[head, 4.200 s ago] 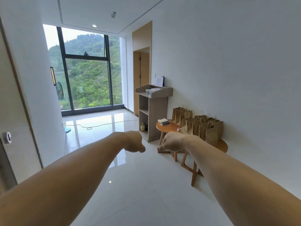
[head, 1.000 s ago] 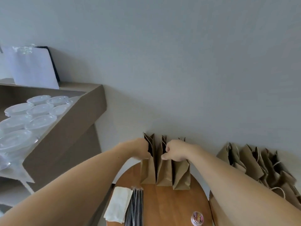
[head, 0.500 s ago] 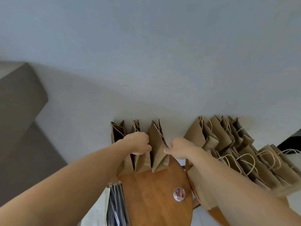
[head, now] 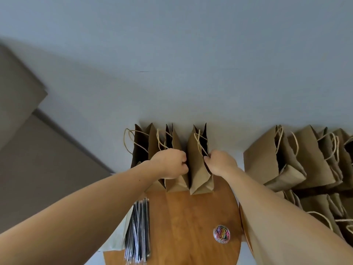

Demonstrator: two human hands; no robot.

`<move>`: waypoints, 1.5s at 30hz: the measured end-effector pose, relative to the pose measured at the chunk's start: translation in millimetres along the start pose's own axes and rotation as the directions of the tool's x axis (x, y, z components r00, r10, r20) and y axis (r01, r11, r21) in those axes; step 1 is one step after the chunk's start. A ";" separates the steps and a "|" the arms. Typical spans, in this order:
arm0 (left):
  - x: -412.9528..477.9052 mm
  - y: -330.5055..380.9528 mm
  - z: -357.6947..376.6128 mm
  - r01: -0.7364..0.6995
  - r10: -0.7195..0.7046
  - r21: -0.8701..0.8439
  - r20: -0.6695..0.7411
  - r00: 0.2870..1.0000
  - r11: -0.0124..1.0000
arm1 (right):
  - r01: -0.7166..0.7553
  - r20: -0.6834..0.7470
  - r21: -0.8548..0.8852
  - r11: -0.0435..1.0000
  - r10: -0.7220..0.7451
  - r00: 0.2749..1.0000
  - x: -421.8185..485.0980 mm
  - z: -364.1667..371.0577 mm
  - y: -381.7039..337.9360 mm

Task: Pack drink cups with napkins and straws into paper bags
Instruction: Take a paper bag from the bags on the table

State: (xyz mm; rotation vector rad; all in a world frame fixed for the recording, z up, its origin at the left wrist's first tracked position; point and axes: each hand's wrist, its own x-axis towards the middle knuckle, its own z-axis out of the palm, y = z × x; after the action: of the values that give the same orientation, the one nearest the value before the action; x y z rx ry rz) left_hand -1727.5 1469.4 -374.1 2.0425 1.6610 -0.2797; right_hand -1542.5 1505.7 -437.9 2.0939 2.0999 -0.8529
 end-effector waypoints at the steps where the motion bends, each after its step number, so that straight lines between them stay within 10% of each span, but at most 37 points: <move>1: 3.5 2.6 0.7 0.005 -0.005 -0.007 0.001 1.000 1.000 | -0.007 0.005 0.003 1.000 0.007 1.000 3.1 3.2 2.7; 20: -36.5 24.5 23.7 0.108 -0.195 -0.456 -0.147 0.970 0.884 | 0.127 -0.286 0.294 0.947 -0.040 0.957 -138.2 -22.5 -10.6; 26: -95.8 -20.1 67.6 0.186 -0.256 -0.429 -0.111 0.960 0.884 | -0.051 -0.339 0.150 0.987 0.100 0.935 -195.1 33.9 -9.9; 32: -148.0 -46.6 115.4 0.195 -0.212 -0.358 -0.009 0.977 0.913 | -0.245 -0.238 0.118 0.962 0.267 0.934 -244.4 88.0 -16.5; 45: -169.2 -54.9 204.3 0.305 -0.294 -0.511 0.104 0.950 0.804 | -0.150 -0.065 -0.060 0.987 0.146 0.987 -247.1 134.2 -6.8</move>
State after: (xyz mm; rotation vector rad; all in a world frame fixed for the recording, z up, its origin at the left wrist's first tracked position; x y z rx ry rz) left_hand -1791.1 1231.3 -486.6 1.3692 1.8032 0.0536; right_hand -1574.7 1226.4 -447.1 2.2347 1.9403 -0.7028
